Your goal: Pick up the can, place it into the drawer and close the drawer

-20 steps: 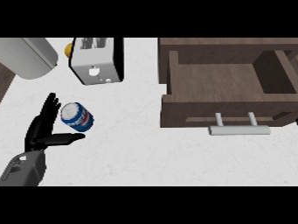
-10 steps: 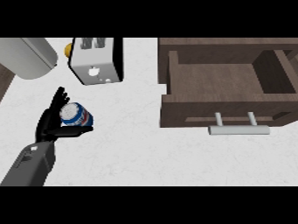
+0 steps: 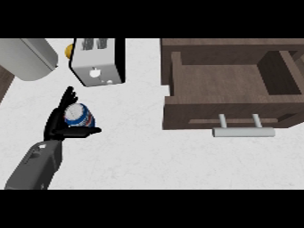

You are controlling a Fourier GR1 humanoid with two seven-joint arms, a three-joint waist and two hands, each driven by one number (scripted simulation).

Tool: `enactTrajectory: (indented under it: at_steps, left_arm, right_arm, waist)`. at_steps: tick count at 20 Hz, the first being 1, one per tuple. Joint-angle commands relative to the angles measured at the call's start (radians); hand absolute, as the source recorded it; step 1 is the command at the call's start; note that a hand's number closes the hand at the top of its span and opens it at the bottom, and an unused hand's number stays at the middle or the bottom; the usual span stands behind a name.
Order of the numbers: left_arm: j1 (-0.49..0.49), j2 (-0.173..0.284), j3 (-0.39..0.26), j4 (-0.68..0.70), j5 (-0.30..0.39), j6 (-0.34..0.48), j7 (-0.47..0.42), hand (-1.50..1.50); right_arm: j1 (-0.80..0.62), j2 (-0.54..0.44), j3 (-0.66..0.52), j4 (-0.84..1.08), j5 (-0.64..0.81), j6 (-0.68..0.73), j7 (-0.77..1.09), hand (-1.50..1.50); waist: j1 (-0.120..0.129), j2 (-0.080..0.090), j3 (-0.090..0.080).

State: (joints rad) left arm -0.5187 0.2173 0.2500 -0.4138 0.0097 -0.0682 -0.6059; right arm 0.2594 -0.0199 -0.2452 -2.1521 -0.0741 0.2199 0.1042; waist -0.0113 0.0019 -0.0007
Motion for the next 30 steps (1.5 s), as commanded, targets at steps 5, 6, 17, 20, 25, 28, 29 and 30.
enactTrajectory:
  at_steps: [5, 6, 17, 20, 25, 28, 29, 30]
  left_arm:
    - [-0.067, -0.032, 0.001, 0.037, 0.019, -0.038, -0.029, 1.5]
    - [-0.066, -0.034, 0.004, 0.05, 0.023, -0.03, -0.03, 1.5]
    - [0.007, -0.047, 0.0, -0.234, 0.099, -0.012, 0.121, 1.5]
    - [0.129, -0.072, 0.004, -0.331, 0.11, 0.049, 0.106, 1.5]
    - [0.233, -0.103, -0.071, -0.627, 0.12, 0.052, 0.24, 1.5]
    - [0.227, -0.162, -0.146, -0.779, 0.094, 0.109, 0.376, 1.5]
    - [0.216, -0.129, -0.158, -0.822, 0.096, 0.077, 0.434, 1.5]
    - [0.154, -0.102, -0.125, -0.765, 0.117, 0.065, 0.446, 1.5]
  right_arm:
    - [0.066, 0.019, 0.044, -0.049, 0.003, -0.011, -0.019, -1.5]
    - [0.035, 0.013, -0.005, -0.012, -0.021, 0.011, -0.017, -1.5]
    - [0.054, 0.006, -0.017, -0.083, -0.052, -0.004, 0.038, -1.5]
    - [0.03, 0.019, 0.018, -0.005, -0.006, -0.038, -0.016, -1.5]
    - [0.043, 0.019, 0.001, -0.069, -0.031, -0.037, 0.003, -1.5]
    - [-0.005, -0.03, -0.054, -0.06, -0.058, -0.024, 0.048, -1.5]
    - [-0.049, -0.017, -0.03, -0.004, -0.025, -0.046, 0.042, -1.5]
    - [0.012, -0.03, -0.077, -0.015, -0.082, 0.006, -0.01, -1.5]
  waist:
    - [-0.005, 0.0, 0.0]
    - [-0.002, 0.0, 0.0]
    - [0.012, -0.006, 0.001]
    - [0.021, -0.006, 0.002]
    - [0.012, -0.005, 0.001]
    - [0.017, -0.006, 0.001]
    - [0.022, -0.006, 0.002]
    - [0.009, -0.004, 0.001]
